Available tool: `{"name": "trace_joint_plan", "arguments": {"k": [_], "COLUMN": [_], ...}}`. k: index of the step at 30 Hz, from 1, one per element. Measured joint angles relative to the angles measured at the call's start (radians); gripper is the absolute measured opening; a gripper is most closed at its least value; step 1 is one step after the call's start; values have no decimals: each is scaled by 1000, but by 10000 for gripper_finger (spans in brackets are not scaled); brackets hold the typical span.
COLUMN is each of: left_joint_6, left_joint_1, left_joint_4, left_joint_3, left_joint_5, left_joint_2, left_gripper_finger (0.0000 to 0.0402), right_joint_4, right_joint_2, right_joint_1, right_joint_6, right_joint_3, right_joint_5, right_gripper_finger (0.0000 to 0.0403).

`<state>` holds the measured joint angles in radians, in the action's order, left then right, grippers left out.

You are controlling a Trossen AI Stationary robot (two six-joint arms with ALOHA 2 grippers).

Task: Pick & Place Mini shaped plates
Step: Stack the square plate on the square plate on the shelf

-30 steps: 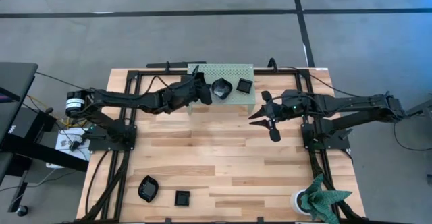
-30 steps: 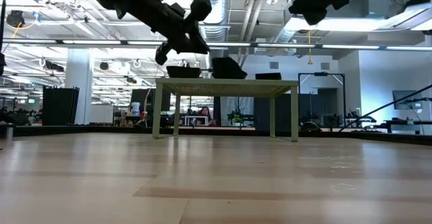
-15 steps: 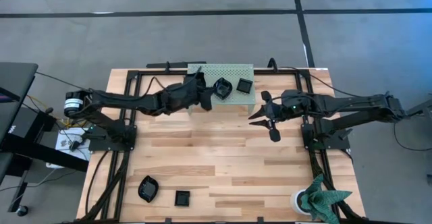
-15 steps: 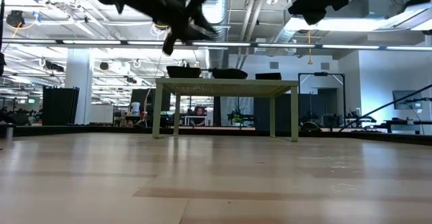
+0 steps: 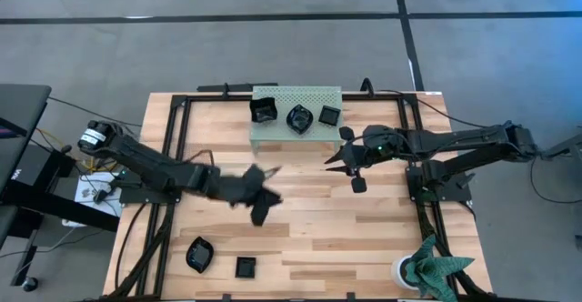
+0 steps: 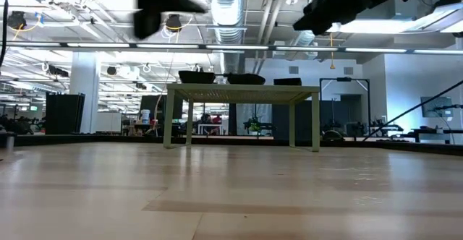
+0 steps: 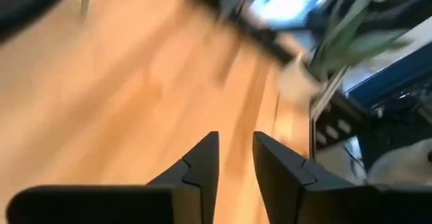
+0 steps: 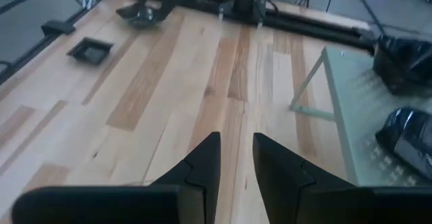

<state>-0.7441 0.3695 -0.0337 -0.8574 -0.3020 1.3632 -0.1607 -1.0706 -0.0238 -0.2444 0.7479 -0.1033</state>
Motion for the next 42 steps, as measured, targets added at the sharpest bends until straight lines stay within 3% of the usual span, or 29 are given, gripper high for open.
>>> {"name": "trace_joint_plan", "arguments": {"k": [5, 11, 14, 20, 29, 35, 42], "left_joint_6": [-420, -859, -1009, -1104, -1142, -1157, -1167], "left_joint_1": [147, 309, 364, 410, 409, 413, 421], "left_joint_4": [197, 217, 216, 211, 246, 250, 250], "left_joint_3": [1, 50, 61, 63, 63, 68, 68], "left_joint_5": [34, 69, 111, 224, 302, 276, 273], "left_joint_2": [1, 75, 144, 224, 223, 228, 249], "left_gripper_finger": [107, 108, 108, 108, 108, 108, 108], "right_joint_4": [130, 290, 305, 388, 350, 339, 310], "right_joint_2": [-35, -104, -153, -272, -413, -484, -495], "right_joint_1": [0, 0, 9, 69, 163, 176, 160], "right_joint_6": [0, -2, -91, -235, -305, -315, -315], "right_joint_3": [0, 1, 1, 17, 143, 195, 203], "right_joint_5": [0, 0, -3, -4, -3, 1, 4], "right_gripper_finger": [82, 82, 82, 93, 156, 186, 189]}}
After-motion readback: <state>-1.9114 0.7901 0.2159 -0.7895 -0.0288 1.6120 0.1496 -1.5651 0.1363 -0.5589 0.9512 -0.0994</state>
